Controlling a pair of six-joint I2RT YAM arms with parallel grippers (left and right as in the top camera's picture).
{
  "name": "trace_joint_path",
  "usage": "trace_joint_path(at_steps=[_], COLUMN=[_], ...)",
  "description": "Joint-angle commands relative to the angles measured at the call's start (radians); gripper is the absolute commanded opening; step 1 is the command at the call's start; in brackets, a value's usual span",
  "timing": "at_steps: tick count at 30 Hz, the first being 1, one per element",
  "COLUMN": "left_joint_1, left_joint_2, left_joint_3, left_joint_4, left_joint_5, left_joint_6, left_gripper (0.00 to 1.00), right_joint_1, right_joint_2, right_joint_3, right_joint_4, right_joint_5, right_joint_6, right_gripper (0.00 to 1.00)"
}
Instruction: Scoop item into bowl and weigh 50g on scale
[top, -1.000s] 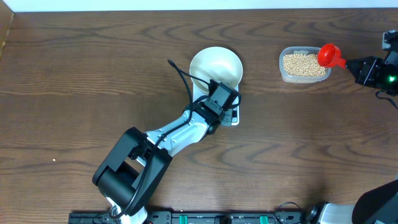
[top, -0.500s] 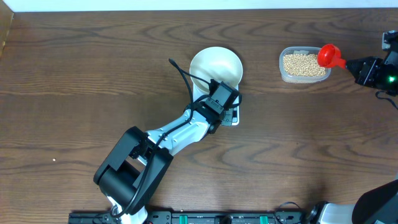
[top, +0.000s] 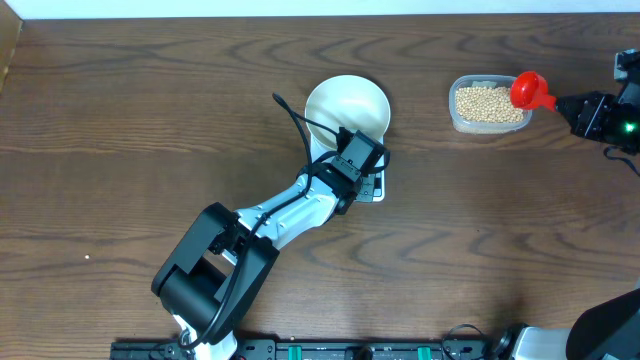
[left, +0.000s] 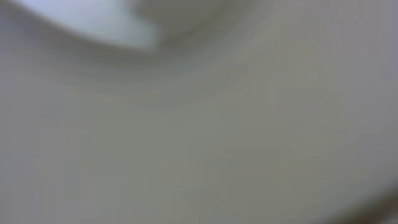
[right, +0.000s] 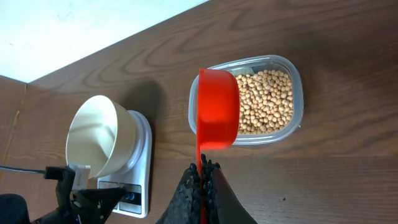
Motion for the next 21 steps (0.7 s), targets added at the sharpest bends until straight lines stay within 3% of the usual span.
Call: trace_joint_path(at_steps=[1,21], left_joint_1=[0.005,0.003], left_joint_2=[0.081,0.146], left_joint_3=[-0.043,-0.044], left_joint_4=[-0.060,-0.076], left_joint_5=[-0.031,-0.035], left_joint_6=[-0.040,-0.044], left_gripper=[0.07,0.07], right_joint_1=[0.007,0.007], right_joint_2=[0.003,0.003], right_joint_3=[0.003,0.003], right_joint_4=[-0.004,-0.014], right_joint_5=[-0.010,-0.010], right_joint_6=[-0.017,-0.018], right_gripper=[0.01,0.01])
